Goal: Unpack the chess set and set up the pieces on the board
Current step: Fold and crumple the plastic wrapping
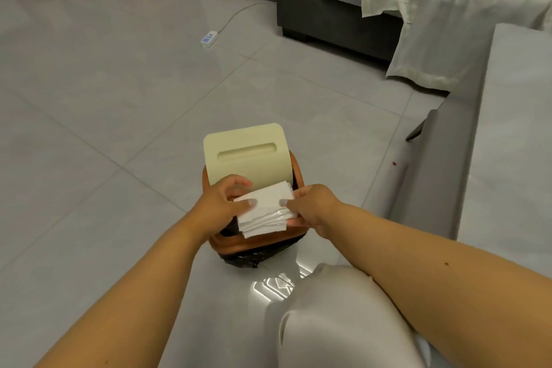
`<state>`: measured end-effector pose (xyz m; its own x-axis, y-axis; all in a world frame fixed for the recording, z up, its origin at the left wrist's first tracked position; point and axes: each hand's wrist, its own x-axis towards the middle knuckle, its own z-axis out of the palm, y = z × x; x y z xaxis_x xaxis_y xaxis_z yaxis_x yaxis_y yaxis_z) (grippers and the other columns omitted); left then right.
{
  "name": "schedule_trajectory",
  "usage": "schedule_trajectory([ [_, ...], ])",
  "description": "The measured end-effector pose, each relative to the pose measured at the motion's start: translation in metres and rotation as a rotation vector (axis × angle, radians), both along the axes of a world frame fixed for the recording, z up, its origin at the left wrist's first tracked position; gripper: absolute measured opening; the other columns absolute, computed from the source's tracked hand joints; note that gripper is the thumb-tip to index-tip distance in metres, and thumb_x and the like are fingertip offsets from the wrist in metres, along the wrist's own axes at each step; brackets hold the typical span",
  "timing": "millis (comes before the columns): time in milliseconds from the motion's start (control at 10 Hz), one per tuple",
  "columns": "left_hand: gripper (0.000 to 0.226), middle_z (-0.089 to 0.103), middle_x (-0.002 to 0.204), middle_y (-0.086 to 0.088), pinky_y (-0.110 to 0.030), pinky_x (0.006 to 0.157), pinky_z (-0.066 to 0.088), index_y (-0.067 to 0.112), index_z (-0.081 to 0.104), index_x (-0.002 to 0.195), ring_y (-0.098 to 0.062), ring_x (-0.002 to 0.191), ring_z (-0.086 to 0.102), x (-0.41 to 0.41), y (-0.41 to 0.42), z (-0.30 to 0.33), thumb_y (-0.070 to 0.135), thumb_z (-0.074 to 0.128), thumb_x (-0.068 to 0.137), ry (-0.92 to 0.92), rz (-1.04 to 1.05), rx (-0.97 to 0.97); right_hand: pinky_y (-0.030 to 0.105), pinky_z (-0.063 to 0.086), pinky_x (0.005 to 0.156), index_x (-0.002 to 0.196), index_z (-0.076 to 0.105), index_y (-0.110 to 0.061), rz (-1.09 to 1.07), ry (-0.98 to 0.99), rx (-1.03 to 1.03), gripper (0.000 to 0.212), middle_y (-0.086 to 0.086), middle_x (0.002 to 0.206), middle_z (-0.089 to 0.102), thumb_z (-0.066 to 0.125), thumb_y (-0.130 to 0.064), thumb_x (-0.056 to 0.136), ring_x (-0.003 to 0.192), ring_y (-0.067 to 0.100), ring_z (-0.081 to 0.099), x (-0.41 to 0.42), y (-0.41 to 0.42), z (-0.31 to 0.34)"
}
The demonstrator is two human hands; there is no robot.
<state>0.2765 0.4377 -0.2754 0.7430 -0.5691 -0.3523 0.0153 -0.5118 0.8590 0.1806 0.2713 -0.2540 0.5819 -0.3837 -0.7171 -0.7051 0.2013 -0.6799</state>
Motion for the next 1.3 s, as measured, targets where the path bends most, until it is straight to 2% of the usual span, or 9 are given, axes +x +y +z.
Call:
schedule_trajectory([
  [100, 0.019, 0.05, 0.121, 0.017, -0.028, 0.104, 0.04, 0.034, 0.066, 0.101, -0.003, 0.11, 0.049, -0.003, 0.003, 0.0, 0.032, 0.071, 0.083, -0.098, -0.066, 0.036, 0.033, 0.059, 0.071, 0.109, 0.056, -0.005, 0.002, 0.015, 0.016, 0.028, 0.005, 0.084, 0.056, 0.068, -0.01, 0.085, 0.067, 0.021, 0.061, 0.007, 0.001, -0.007],
  [300, 0.07, 0.042, 0.137, 0.015, -0.014, 0.104, 0.016, 0.031, 0.053, 0.133, -0.003, 0.125, 0.03, -0.009, 0.009, -0.018, 0.056, 0.072, 0.071, -0.55, -0.355, 0.265, 0.028, 0.059, 0.063, 0.1, 0.054, -0.003, -0.121, 0.029, 0.133, 0.024, 0.007, 0.086, 0.055, 0.069, -0.013, 0.085, 0.061, 0.018, 0.061, 0.012, 0.003, -0.015],
  [400, 0.042, 0.058, 0.128, 0.006, -0.018, 0.102, 0.031, 0.024, 0.062, 0.125, -0.01, 0.119, 0.044, -0.009, 0.008, -0.026, 0.036, 0.067, 0.085, -0.648, -0.36, 0.2, 0.022, 0.056, 0.05, 0.093, 0.053, -0.003, -0.134, 0.013, 0.16, 0.02, 0.006, 0.082, 0.056, 0.066, -0.018, 0.087, 0.054, 0.016, 0.063, 0.013, 0.004, -0.015],
  [600, 0.031, 0.07, 0.109, 0.001, -0.025, 0.088, 0.039, 0.017, 0.071, 0.112, -0.019, 0.103, 0.058, -0.003, 0.009, -0.037, 0.026, 0.055, 0.087, -0.702, -0.356, 0.167, 0.031, 0.05, 0.073, 0.088, 0.061, -0.011, 0.387, 0.0, -0.711, 0.027, 0.009, 0.099, 0.061, 0.056, -0.038, 0.091, 0.083, 0.026, 0.063, 0.01, -0.004, -0.014],
  [700, 0.018, 0.064, 0.092, 0.001, -0.028, 0.077, 0.04, 0.011, 0.075, 0.094, -0.018, 0.089, 0.05, -0.001, 0.003, -0.04, 0.02, 0.062, 0.086, -0.792, -0.323, 0.174, 0.023, 0.039, 0.09, 0.12, 0.061, -0.014, 0.566, -0.265, -0.679, 0.028, 0.004, 0.123, 0.053, 0.048, -0.018, 0.095, 0.11, 0.02, 0.053, 0.003, -0.003, -0.01],
  [800, 0.013, 0.047, 0.085, 0.003, -0.025, 0.067, 0.032, 0.006, 0.067, 0.084, -0.015, 0.079, 0.043, -0.001, -0.002, -0.04, 0.017, 0.064, 0.088, -0.728, -0.297, 0.269, 0.018, 0.028, 0.099, 0.129, 0.056, -0.007, 0.74, -0.217, -0.526, 0.036, 0.006, 0.136, 0.047, 0.04, -0.011, 0.096, 0.127, 0.021, 0.041, -0.002, 0.001, -0.007],
  [1000, 0.025, 0.055, 0.098, 0.004, -0.024, 0.071, 0.035, 0.018, 0.068, 0.113, -0.016, 0.087, 0.052, 0.002, -0.006, -0.046, 0.021, 0.055, 0.093, -0.526, -0.484, 0.396, 0.03, 0.037, 0.091, 0.127, 0.049, 0.0, 0.89, 0.021, -0.388, 0.036, 0.011, 0.117, 0.052, 0.035, -0.011, 0.096, 0.112, 0.027, 0.047, -0.001, 0.006, -0.011],
  [1200, 0.034, 0.065, 0.106, 0.008, -0.025, 0.086, 0.04, 0.035, 0.068, 0.109, -0.01, 0.095, 0.057, -0.004, -0.016, -0.032, 0.032, 0.035, 0.099, 0.072, -0.366, 0.361, 0.028, 0.028, 0.104, 0.151, 0.005, -0.009, 0.909, 0.093, -0.281, 0.058, 0.018, 0.151, 0.028, 0.032, -0.016, 0.1, 0.136, 0.033, 0.03, 0.01, 0.007, -0.004],
  [1300, 0.042, 0.058, 0.13, 0.005, -0.025, 0.096, 0.029, 0.028, 0.059, 0.126, -0.011, 0.112, 0.052, -0.005, -0.02, -0.033, 0.039, 0.029, 0.1, 0.292, -0.311, 0.374, 0.031, 0.013, 0.113, 0.144, 0.027, 0.001, 0.823, 0.144, -0.257, 0.043, 0.017, 0.155, 0.018, 0.028, -0.004, 0.101, 0.142, 0.031, 0.017, 0.011, 0.007, -0.007],
])
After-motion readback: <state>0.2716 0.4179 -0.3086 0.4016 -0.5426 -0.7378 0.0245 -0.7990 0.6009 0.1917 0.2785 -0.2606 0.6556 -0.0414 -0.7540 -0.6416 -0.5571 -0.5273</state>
